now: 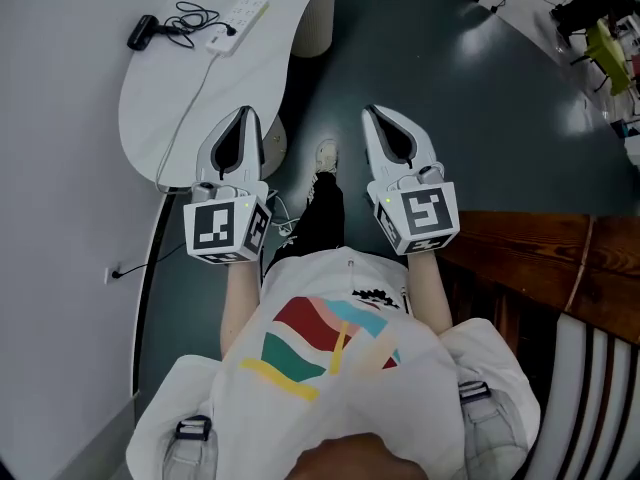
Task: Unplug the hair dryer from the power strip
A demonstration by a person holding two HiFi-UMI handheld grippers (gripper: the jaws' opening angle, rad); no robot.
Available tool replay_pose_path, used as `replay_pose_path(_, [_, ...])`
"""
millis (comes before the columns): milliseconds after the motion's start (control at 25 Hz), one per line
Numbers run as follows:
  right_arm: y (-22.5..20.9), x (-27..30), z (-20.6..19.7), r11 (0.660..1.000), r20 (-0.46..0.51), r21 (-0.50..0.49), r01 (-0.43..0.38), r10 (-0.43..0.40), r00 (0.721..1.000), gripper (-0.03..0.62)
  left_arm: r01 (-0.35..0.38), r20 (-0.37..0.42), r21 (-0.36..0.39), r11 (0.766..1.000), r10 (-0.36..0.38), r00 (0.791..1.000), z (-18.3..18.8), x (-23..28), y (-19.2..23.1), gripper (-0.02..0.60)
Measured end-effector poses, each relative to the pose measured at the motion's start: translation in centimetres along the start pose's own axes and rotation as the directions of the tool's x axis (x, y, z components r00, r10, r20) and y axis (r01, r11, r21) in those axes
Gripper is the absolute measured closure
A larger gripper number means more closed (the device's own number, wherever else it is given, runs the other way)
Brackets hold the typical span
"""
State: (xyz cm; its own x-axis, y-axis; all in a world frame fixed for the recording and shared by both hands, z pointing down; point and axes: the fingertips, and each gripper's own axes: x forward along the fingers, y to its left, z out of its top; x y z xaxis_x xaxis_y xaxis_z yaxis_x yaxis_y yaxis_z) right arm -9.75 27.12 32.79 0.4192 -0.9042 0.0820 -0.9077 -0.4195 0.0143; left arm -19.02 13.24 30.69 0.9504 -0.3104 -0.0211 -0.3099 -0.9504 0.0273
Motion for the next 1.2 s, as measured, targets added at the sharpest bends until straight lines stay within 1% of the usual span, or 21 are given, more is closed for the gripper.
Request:
replay_pose_path(200, [-1.4, 2.5, 0.6, 0.998, -0.006, -0.059, 0.007, -0.007, 1.0, 0.58, 0.036, 0.025, -0.016, 0.999, -0.036, 0.999, -0.2, 3.9, -0.1, 0.583])
replay_pose_path(320, [-2.2, 4.7, 1.0, 0.998, -0.003, -0.067, -0.011, 0.011, 1.0, 0.58, 0.04, 0.022, -0.016, 0.999, -0.04, 0.999, -0.5, 6.4, 0.6, 0.583])
replay_pose_path(520, [-4.3, 9.7, 0.2, 0.997, -0.028, -0.068, -0.044, 0.042, 0.999, 0.58, 0.013, 0.012, -0.012, 1.0, -0.013, 1.0, -1.1, 11.5, 3.0, 0.583])
replay_pose_path(720, [-7.4, 17.5, -0.2, 0.993, -0.074, -0.063, -0.097, 0.093, 0.993, 0.58, -0.019, -0.025, -0.013, 1.0, 0.019, 0.999, -2.4, 19.2, 6.5, 0.583])
replay_pose_path(840, [-9.0, 23.3, 0.2, 0.984, -0.114, -0.065, -0.165, 0.157, 0.981, 0.58, -0.046, -0.055, -0.018, 0.999, 0.045, 0.997, -3.1, 23.6, 9.2, 0.583])
replay_pose_path(960, [-10.0, 29.7, 0.9, 0.964, -0.152, -0.068, -0.256, 0.244, 0.958, 0.58, -0.107, -0.088, -0.041, 0.993, 0.103, 0.991, -4.6, 27.5, 12.5, 0.583])
replay_pose_path(1000, [-10.2, 31.8, 1.2, 0.956, -0.155, -0.046, -0.29, 0.28, 0.947, 0.58, -0.123, -0.092, -0.055, 0.991, 0.117, 0.989, -5.0, 28.5, 13.4, 0.583])
replay_pose_path(1080, [-10.4, 35.5, 2.0, 0.936, -0.137, 0.037, -0.349, 0.351, 0.926, 0.58, -0.143, -0.089, -0.077, 0.987, 0.136, 0.987, -5.8, 30.4, 14.9, 0.583])
replay_pose_path(1120, [-10.4, 37.0, 2.5, 0.926, -0.125, 0.072, -0.372, 0.378, 0.917, 0.58, -0.153, -0.086, -0.075, 0.985, 0.147, 0.985, -5.9, 31.3, 15.5, 0.583])
replay_pose_path(1200, [-10.2, 39.6, 3.0, 0.908, -0.113, 0.092, -0.409, 0.418, 0.901, 0.58, -0.192, -0.097, -0.032, 0.981, 0.188, 0.977, -6.0, 32.6, 17.0, 0.583])
